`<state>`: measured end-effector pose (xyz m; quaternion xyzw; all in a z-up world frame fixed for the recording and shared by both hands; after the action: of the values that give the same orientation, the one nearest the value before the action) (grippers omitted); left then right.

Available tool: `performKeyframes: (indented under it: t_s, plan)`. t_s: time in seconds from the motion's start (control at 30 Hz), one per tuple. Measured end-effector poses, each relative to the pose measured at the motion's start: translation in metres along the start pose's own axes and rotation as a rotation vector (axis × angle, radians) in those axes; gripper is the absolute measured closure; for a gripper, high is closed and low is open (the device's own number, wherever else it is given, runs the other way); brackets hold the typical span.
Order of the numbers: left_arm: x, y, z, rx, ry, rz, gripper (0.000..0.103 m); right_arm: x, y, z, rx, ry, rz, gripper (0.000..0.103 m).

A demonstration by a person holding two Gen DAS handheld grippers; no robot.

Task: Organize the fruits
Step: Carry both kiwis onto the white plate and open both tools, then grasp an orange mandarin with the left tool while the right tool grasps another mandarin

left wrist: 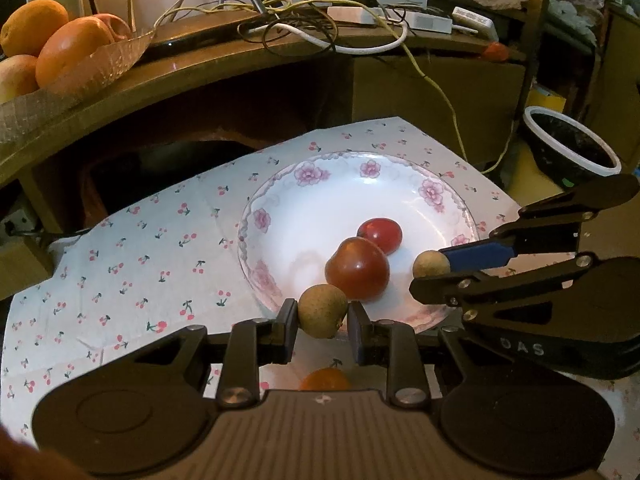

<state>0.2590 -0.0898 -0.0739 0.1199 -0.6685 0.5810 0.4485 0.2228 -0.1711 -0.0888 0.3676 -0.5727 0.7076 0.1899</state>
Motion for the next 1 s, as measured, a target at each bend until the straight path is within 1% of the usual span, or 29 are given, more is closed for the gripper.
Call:
performKeyframes:
  t_s: [0.3, 0.43, 0.6, 0.8, 1.0]
  plan:
    - [0.0, -0.002, -0.001, 0.015, 0.0, 0.003, 0.07, -0.004, 0.0, 0.007, -0.024, 0.018, -0.007, 0.076]
    - [0.001, -0.003, -0.003, 0.02, -0.003, 0.008, 0.069, -0.003, -0.001, 0.009, -0.033, 0.028, 0.002, 0.076]
    - [0.003, -0.004, -0.003, 0.019, -0.008, 0.011, 0.069, -0.001, -0.003, 0.013, -0.039, 0.039, 0.015, 0.073]
    - [0.009, -0.005, -0.003, 0.02, -0.01, 0.025, 0.067, 0.002, -0.003, 0.017, -0.053, 0.044, 0.021, 0.072]
    - [0.011, -0.005, -0.003, 0.015, -0.013, 0.02, 0.066, 0.006, -0.004, 0.018, -0.059, 0.038, 0.028, 0.072]
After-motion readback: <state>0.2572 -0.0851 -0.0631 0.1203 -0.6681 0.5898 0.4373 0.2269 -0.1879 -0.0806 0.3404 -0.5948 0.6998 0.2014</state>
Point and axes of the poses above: each gripper's, at about its wrist camera, not at the fingertips, and x roughly against the way its jaws point, z to its right, y to its underside, the point moved 9 cm from there along -x, roughly the way its jaws point, and after that the axes turned 5 degrees about y, right-handed, at the moved point
